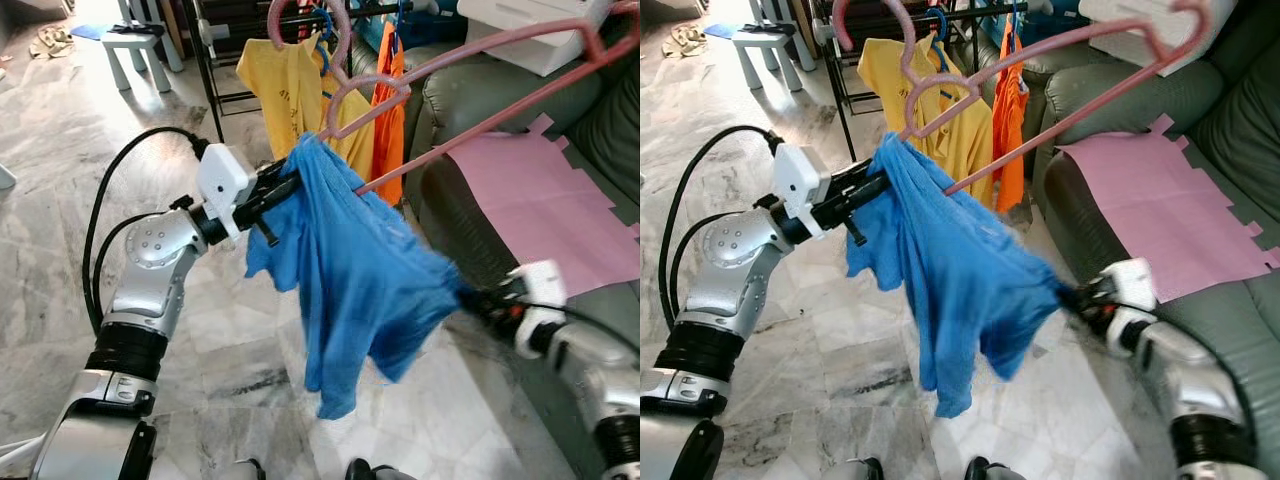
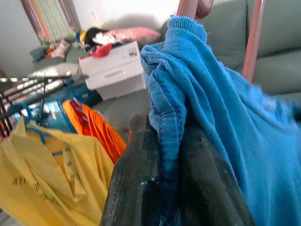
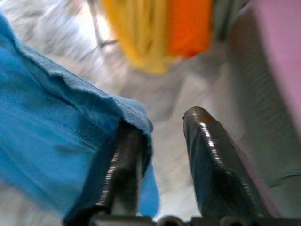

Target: Hang hanger

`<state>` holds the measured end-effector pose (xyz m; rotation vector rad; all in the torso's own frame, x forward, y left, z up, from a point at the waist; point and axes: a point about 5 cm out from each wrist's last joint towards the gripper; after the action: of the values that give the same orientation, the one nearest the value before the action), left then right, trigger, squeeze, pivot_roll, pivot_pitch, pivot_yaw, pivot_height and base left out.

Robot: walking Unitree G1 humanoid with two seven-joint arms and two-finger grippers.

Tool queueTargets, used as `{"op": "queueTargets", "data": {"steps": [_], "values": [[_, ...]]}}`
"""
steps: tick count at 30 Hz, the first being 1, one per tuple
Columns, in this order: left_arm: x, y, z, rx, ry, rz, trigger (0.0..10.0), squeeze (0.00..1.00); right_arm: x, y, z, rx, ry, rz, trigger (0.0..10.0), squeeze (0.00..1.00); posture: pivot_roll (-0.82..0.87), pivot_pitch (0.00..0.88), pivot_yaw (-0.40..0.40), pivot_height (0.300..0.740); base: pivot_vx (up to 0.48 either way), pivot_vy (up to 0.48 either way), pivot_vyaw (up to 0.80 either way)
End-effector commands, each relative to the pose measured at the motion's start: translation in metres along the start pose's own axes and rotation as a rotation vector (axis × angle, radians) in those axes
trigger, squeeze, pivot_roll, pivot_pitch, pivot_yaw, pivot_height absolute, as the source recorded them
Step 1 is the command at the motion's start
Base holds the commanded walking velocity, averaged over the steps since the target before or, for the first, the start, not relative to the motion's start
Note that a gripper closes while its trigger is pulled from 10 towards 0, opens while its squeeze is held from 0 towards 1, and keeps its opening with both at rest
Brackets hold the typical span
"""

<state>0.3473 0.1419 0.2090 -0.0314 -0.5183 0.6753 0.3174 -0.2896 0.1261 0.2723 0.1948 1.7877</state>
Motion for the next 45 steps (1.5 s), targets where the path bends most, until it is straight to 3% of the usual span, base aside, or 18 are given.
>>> {"op": "queueTargets", "data": {"steps": [1, 4, 7, 8, 10, 12, 13, 17, 25, 28, 40, 45], "values": [[0.003, 0.010, -0.002, -0.006, -0.004, 0.010, 0.0, 0.00, -0.020, 0.009, 0.006, -0.020, -0.013, -0.110, 0.0, 0.00, -0.11, 0.143, -0.002, 0.740, 0.000, 0.000, 0.00], [-0.010, 0.025, -0.024, 0.058, 0.052, -0.023, 0.0, 0.00, -0.042, 0.016, 0.052, -0.185, -0.022, -0.268, 0.0, 0.00, -0.11, 0.147, -0.002, 0.740, 0.000, 0.000, 0.00], [-0.016, 0.031, -0.032, 0.079, 0.080, -0.028, 0.0, 0.00, -0.050, 0.020, 0.080, -0.283, -0.024, -0.328, 0.0, 0.00, -0.11, 0.146, -0.004, 0.740, 0.000, 0.000, 0.00], [-0.019, 0.034, -0.035, 0.089, 0.092, -0.024, 0.0, 0.00, -0.051, 0.021, 0.093, -0.327, -0.015, -0.343, 0.0, 0.00, -0.11, 0.147, -0.004, 0.740, 0.000, 0.000, 0.00], [-0.019, 0.034, -0.035, 0.089, 0.092, -0.024, 0.0, 0.00, -0.051, 0.021, 0.093, -0.327, -0.015, -0.343, 0.0, 0.00, -0.11, 0.147, -0.004, 0.740, 0.000, 0.000, 0.00], [-0.024, 0.036, -0.042, 0.106, 0.111, -0.019, 0.0, 0.00, -0.049, 0.021, 0.115, -0.403, -0.006, -0.353, 0.0, 0.00, -0.11, 0.143, -0.010, 0.740, 0.000, 0.000, 0.00], [-0.024, 0.036, -0.042, 0.106, 0.111, -0.019, 0.0, 0.00, -0.049, 0.021, 0.115, -0.403, -0.006, -0.353, 0.0, 0.00, -0.11, 0.143, -0.010, 0.740, 0.000, 0.000, 0.00], [-0.038, 0.038, -0.053, 0.143, 0.114, -0.062, 0.0, 0.00, -0.037, 0.015, 0.142, -0.482, 0.021, -0.324, 0.0, 0.00, -0.11, 0.142, -0.015, 0.740, 0.000, 0.000, 0.00], [-0.053, 0.038, -0.061, 0.222, 0.007, -0.194, 0.0, 0.00, -0.031, 0.009, 0.144, -0.486, 0.034, -0.304, 0.0, 0.00, -0.11, 0.139, -0.016, 0.740, 0.000, 0.000, 0.00], [-0.053, 0.037, -0.066, 0.263, -0.025, -0.186, 0.0, 0.00, -0.025, 0.004, 0.144, -0.479, 0.045, -0.280, 0.0, 0.00, -0.11, 0.137, -0.010, 0.740, 0.000, 0.000, 0.00], [-0.056, 0.021, -0.080, 0.366, -0.101, 0.004, 0.0, 0.00, -0.002, -0.014, 0.133, -0.451, 0.055, -0.207, 0.0, 0.00, -0.11, 0.142, -0.005, 0.740, 0.000, 0.000, 0.00], [-0.063, 0.008, -0.087, 0.428, -0.096, 0.158, 0.0, 0.00, 0.023, -0.028, 0.128, -0.443, 0.047, -0.138, 0.0, 0.00, -0.11, 0.142, -0.004, 0.740, 0.000, 0.000, 0.00]]}}
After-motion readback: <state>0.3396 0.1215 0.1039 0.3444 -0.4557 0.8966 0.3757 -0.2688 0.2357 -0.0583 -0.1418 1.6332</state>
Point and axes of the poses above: a point about 5 cm out from each wrist's last joint towards the gripper, its own y axis pointing back from the gripper into the wrist, its own z axis along the axis of the wrist's last joint, x = y × z, and after that the axes turned 3 degrees about -y, right-handed
